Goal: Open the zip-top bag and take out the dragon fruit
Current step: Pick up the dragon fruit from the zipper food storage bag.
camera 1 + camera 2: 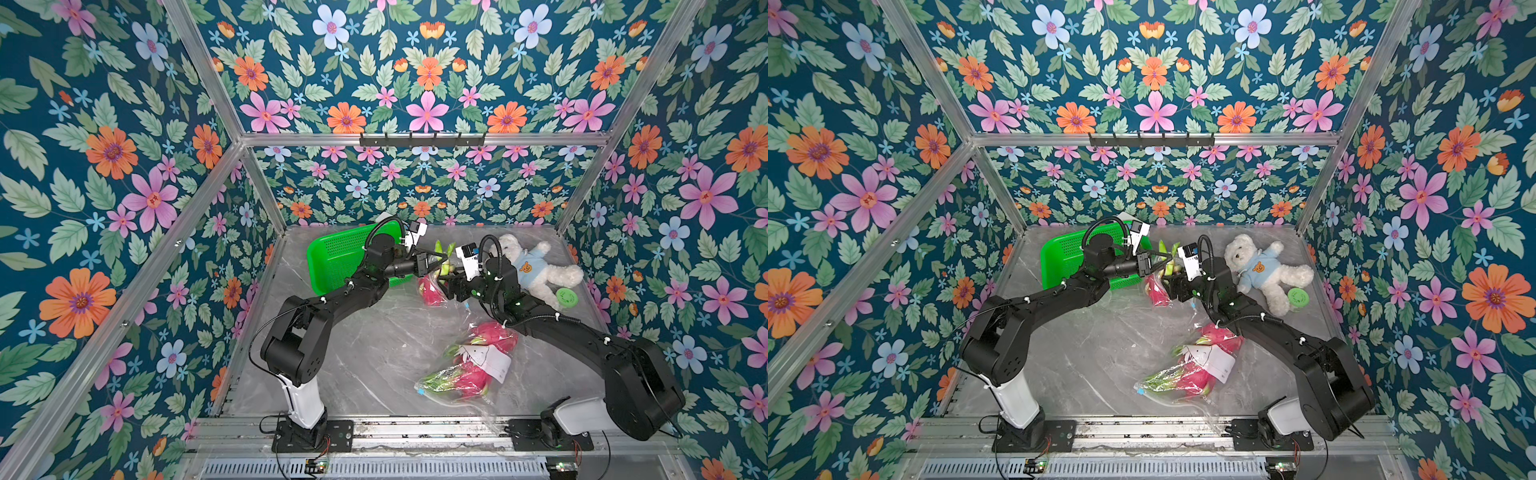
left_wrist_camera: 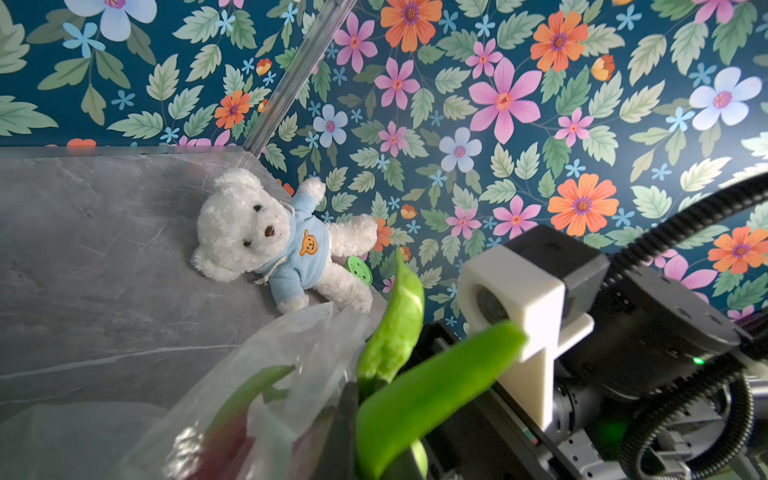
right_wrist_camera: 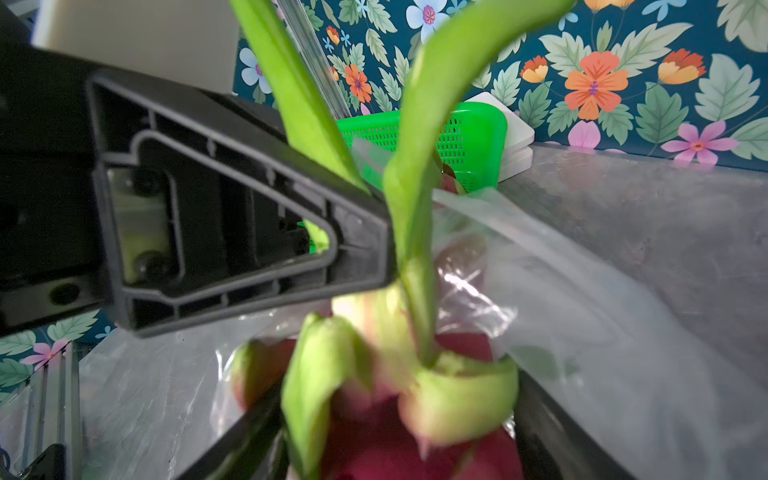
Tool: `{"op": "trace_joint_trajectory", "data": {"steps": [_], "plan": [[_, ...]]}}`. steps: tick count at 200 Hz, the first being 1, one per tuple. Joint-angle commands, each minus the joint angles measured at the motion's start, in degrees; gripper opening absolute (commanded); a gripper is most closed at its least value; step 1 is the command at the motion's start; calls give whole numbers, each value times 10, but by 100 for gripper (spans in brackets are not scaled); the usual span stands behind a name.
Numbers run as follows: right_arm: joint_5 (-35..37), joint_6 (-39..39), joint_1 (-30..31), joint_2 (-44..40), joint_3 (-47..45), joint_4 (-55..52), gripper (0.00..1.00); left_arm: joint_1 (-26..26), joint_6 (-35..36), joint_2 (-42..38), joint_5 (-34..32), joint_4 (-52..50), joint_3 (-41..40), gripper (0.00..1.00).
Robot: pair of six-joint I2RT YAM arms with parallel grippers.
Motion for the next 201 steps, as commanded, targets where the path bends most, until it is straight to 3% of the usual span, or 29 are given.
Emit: {"op": "trace_joint_trajectory", "data": {"steps": [1, 38, 88, 115, 147, 164, 182, 201], "plan": [[-22, 1, 1, 4, 1, -9, 80, 0, -69, 7, 6, 162, 7, 0], [-5, -18, 2, 2, 24, 36, 80, -1, -126, 26, 63, 218, -2, 0], [40, -45, 2, 1, 32, 62, 73, -8, -48, -3, 79, 112, -15, 0], [58, -53, 2, 0, 31, 71, 66, -9, -42, -4, 88, 99, -12, 0], [65, -55, 1, 13, 40, 71, 48, -13, -41, -6, 95, 97, -8, 0], [69, -55, 2, 17, 39, 74, 29, -14, -41, -9, 96, 97, -8, 0], [69, -57, 1, 16, 34, 82, 1, -14, -40, -12, 95, 94, -8, 0], [69, -61, 1, 8, 28, 84, 0, -14, -38, -14, 95, 91, -8, 0]]}}
